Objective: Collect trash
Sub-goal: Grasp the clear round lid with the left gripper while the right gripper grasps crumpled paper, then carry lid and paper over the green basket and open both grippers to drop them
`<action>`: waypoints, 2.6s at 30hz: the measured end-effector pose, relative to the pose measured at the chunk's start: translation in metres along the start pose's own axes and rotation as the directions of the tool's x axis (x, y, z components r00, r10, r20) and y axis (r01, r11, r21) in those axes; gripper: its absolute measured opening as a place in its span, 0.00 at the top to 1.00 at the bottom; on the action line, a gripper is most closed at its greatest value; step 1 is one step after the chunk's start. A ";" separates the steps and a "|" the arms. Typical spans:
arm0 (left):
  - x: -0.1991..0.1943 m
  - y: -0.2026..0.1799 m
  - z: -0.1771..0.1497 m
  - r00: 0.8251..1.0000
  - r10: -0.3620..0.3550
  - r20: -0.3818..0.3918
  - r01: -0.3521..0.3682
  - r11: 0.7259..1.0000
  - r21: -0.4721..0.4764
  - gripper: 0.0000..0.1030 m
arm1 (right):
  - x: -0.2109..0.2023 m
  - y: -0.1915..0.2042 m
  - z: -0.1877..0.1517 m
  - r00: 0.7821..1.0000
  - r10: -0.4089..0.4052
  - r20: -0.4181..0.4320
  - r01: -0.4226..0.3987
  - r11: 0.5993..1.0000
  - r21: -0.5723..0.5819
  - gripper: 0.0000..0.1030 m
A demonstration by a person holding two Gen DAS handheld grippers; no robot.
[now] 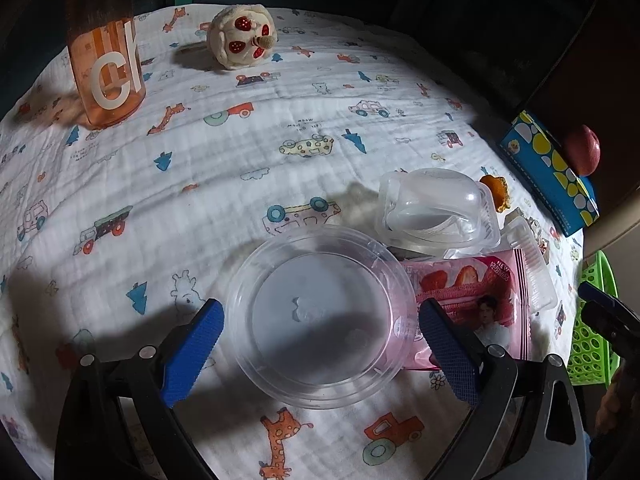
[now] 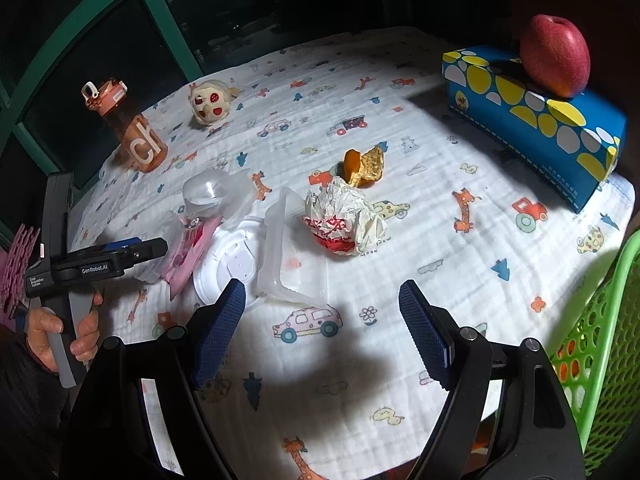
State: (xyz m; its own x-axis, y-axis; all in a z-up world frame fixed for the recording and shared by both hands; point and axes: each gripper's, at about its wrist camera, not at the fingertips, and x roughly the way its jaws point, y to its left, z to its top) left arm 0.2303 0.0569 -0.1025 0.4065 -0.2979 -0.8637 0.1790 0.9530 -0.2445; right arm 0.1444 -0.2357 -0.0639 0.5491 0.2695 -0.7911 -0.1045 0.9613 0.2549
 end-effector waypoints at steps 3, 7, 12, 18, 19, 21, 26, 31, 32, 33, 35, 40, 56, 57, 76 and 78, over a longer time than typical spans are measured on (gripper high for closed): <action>0.003 0.000 -0.001 1.000 -0.004 -0.008 0.004 1.000 -0.001 0.08 | 0.003 0.000 0.002 1.000 0.007 -0.004 -0.007 1.000 0.005 0.24; 0.007 0.000 -0.001 1.000 0.000 -0.010 0.000 1.000 0.001 0.08 | 0.008 -0.002 0.006 1.000 0.014 -0.006 -0.014 1.000 0.013 0.24; 0.007 0.001 -0.001 1.000 -0.010 -0.003 0.010 1.000 -0.006 0.12 | 0.016 -0.007 0.015 1.000 0.020 -0.006 -0.020 0.999 0.030 0.24; -0.007 0.001 -0.003 1.000 -0.013 0.026 0.014 1.000 -0.012 0.13 | 0.031 -0.017 0.025 0.999 0.031 -0.014 -0.030 0.997 0.072 0.28; -0.010 0.001 -0.004 0.999 -0.014 0.032 0.014 1.000 -0.011 0.13 | 0.033 -0.019 0.027 0.999 0.032 -0.014 -0.031 0.996 0.080 0.29; -0.016 0.001 -0.003 0.999 -0.011 0.044 0.012 1.000 -0.010 0.13 | 0.038 -0.024 0.031 0.999 0.039 -0.016 -0.037 0.994 0.100 0.30; -0.029 -0.001 -0.001 0.997 -0.019 0.070 0.020 1.000 -0.010 0.13 | 0.051 -0.030 0.039 0.998 0.059 -0.030 -0.054 0.989 0.139 0.32; -0.040 -0.005 -0.001 0.995 -0.033 0.090 0.034 0.999 -0.005 0.13 | 0.067 -0.032 0.043 0.995 0.075 -0.061 -0.064 0.984 0.164 0.33; -0.042 -0.007 0.000 0.995 -0.034 0.093 0.034 0.999 -0.002 0.13 | 0.070 -0.032 0.042 0.995 0.075 -0.066 -0.063 0.984 0.164 0.35; -0.044 -0.009 0.000 0.995 -0.036 0.096 0.036 0.999 0.002 0.13 | 0.071 -0.032 0.042 0.995 0.070 -0.070 -0.058 0.985 0.163 0.36; -0.047 -0.013 0.000 0.994 -0.042 0.101 0.042 0.999 0.008 0.13 | 0.072 -0.032 0.041 0.996 0.065 -0.068 -0.053 0.986 0.156 0.40; -0.054 -0.024 -0.001 0.992 -0.062 0.109 0.060 0.998 0.021 0.13 | 0.058 -0.033 0.035 0.997 0.062 -0.036 -0.056 0.988 0.145 0.45; -0.069 -0.113 -0.012 0.978 -0.177 0.107 0.160 0.976 0.146 0.13 | -0.048 -0.060 -0.010 0.995 -0.022 0.095 0.008 0.990 0.142 0.46; -0.069 -0.119 -0.013 0.978 -0.182 0.105 0.165 0.974 0.155 0.13 | -0.055 -0.065 -0.014 0.995 -0.034 0.098 0.020 0.989 0.146 0.46; -0.060 -0.253 -0.030 0.954 -0.299 0.021 0.277 0.906 0.320 0.13 | -0.138 -0.158 -0.081 0.968 -0.213 0.130 0.167 0.940 0.296 0.45; -0.058 -0.267 -0.033 0.953 -0.304 0.011 0.283 0.899 0.335 0.13 | -0.144 -0.169 -0.087 0.965 -0.228 0.129 0.178 0.932 0.315 0.45</action>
State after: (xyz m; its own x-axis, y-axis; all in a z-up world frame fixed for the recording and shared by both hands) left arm 0.1298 -0.1781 -0.0016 0.3424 -0.5737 -0.7441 0.5757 0.7540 -0.3164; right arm 0.0112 -0.4320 -0.0413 0.6608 0.0331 -0.7498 0.2618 0.9261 0.2716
